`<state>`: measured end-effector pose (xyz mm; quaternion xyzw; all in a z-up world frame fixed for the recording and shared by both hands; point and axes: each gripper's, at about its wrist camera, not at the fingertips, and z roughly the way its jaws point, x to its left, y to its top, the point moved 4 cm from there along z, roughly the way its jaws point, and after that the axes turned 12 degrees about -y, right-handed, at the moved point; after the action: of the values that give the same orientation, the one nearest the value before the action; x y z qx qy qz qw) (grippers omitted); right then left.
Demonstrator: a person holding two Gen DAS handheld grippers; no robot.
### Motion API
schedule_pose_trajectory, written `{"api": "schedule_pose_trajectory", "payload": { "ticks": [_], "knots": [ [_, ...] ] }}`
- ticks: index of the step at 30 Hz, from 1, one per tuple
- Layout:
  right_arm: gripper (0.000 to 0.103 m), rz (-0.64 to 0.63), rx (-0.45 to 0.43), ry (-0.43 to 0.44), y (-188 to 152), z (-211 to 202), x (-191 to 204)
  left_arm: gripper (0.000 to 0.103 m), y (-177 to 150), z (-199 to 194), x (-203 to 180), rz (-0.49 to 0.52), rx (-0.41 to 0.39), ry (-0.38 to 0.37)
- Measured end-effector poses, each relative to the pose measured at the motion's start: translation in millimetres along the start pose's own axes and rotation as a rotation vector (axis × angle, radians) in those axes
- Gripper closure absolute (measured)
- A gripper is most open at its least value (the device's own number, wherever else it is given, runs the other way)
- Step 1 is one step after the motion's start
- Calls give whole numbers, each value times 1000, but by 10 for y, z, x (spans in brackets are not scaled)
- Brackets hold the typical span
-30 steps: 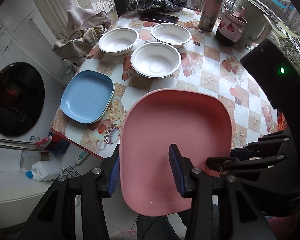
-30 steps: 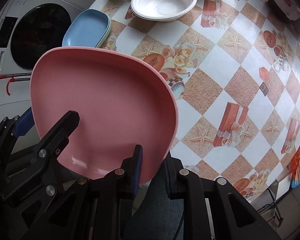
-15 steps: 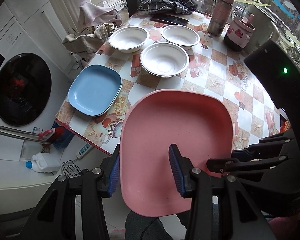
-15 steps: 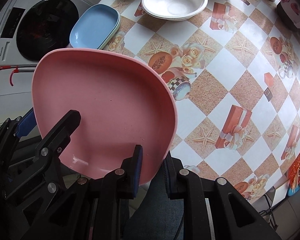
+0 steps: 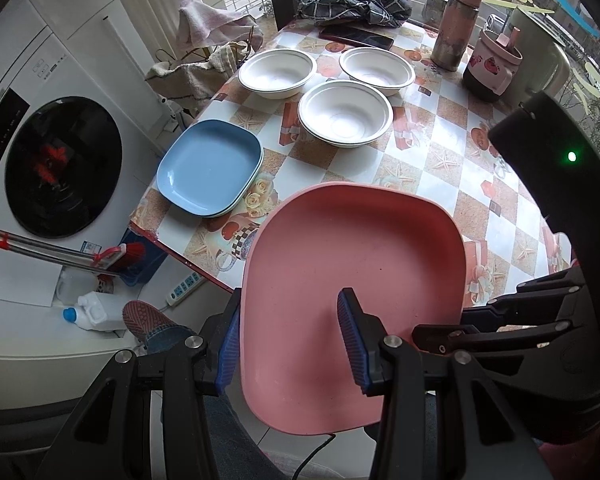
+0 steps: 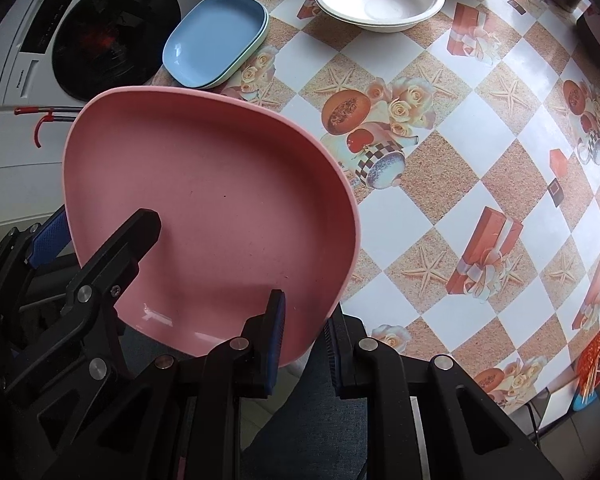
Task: Organize plates and bowls
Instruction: 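Carry the pink plate with both grippers over the blue and green stack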
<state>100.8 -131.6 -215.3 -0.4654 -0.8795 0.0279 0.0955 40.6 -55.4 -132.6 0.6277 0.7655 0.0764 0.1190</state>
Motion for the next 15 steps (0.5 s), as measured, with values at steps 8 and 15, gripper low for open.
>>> {"api": "schedule_pose_trajectory", "payload": {
  "ticks": [8, 15],
  "knots": [
    [81, 94, -28, 11, -13, -49, -207, 55, 115, 50, -143, 86, -7, -26],
    [81, 80, -52, -42, 116, -139, -156, 55, 131, 49, -1, 41, -31, -64]
  ]
}}
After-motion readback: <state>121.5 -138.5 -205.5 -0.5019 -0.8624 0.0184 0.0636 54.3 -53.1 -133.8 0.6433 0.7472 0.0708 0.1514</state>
